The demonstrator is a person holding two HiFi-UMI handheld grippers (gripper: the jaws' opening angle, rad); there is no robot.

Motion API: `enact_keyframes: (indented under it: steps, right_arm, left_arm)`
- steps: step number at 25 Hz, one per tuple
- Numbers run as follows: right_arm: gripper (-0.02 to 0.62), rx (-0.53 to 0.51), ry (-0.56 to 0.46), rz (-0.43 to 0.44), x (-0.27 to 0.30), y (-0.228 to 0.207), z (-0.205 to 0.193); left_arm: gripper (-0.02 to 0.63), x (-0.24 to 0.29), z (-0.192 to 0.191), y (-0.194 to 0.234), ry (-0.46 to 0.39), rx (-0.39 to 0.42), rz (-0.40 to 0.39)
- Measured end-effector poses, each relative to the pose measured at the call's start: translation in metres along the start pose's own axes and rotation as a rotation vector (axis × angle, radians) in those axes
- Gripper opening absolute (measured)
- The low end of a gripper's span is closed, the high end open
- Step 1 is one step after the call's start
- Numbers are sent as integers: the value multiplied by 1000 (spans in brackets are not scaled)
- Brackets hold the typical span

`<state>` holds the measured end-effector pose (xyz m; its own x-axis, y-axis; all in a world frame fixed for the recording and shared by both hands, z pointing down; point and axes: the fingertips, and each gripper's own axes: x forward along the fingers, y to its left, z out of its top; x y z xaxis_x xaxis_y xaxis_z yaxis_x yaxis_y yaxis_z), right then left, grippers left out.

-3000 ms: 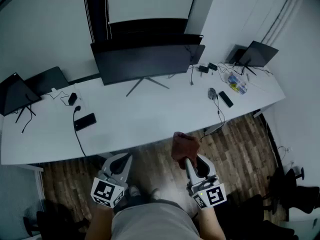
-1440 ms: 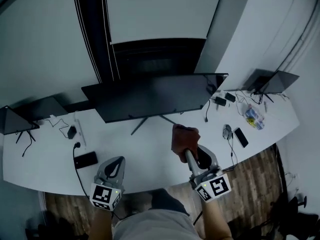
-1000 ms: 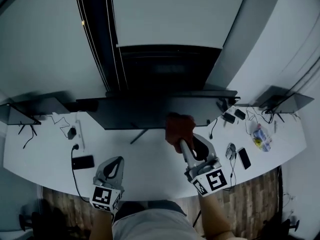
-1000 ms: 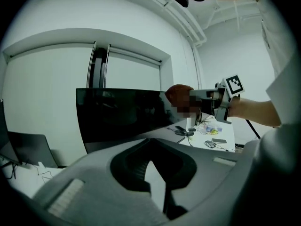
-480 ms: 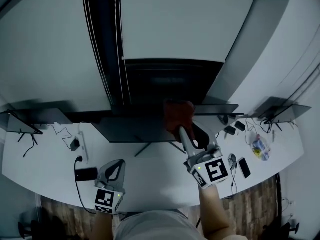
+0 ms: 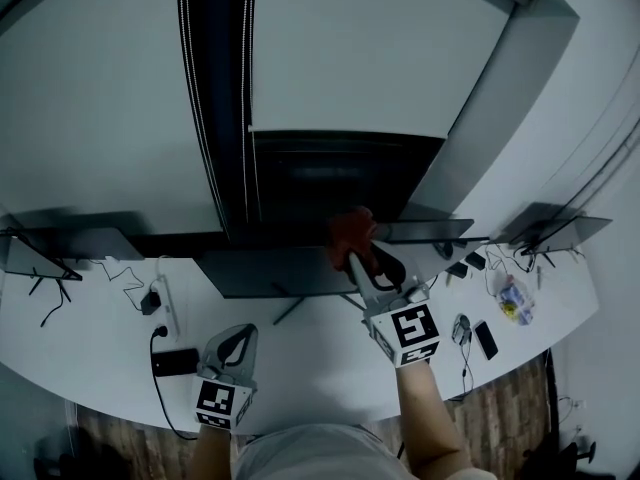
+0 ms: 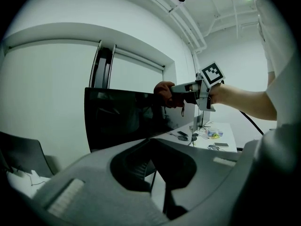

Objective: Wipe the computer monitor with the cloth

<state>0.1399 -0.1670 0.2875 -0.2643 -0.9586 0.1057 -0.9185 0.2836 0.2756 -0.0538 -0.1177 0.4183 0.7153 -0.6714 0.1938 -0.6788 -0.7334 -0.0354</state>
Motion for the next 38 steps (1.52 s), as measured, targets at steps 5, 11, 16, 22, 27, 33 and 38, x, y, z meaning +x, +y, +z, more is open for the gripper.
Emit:
enact_keyframes:
  steps: [5, 11, 16, 22, 27, 33, 38]
  right_arm:
    - [98, -17, 64, -36, 3, 2, -10]
    - [98, -15, 55, -75, 2, -3, -12]
    - [98, -6, 73, -118, -2, -15, -16]
    - [97, 7, 84, -156, -10, -40, -26]
    - [97, 10, 81, -169, -17, -53, -31]
    - [97, 38, 82, -201, -36, -88, -43]
    - [97, 59, 71, -225, -53, -117, -53]
  left_arm:
    - [9, 5, -3, 9, -7, -6, -41]
    - [9, 21, -4, 8, -7, 6, -127]
    - [9, 34, -3, 5, -12, 17, -169]
    - [9, 45, -8, -8, 7, 20, -194]
    - [9, 51, -10, -18, 14, 20, -197]
    - [9, 58, -8, -40, 30, 28, -190]
    - [9, 64, -9, -58, 47, 41, -179]
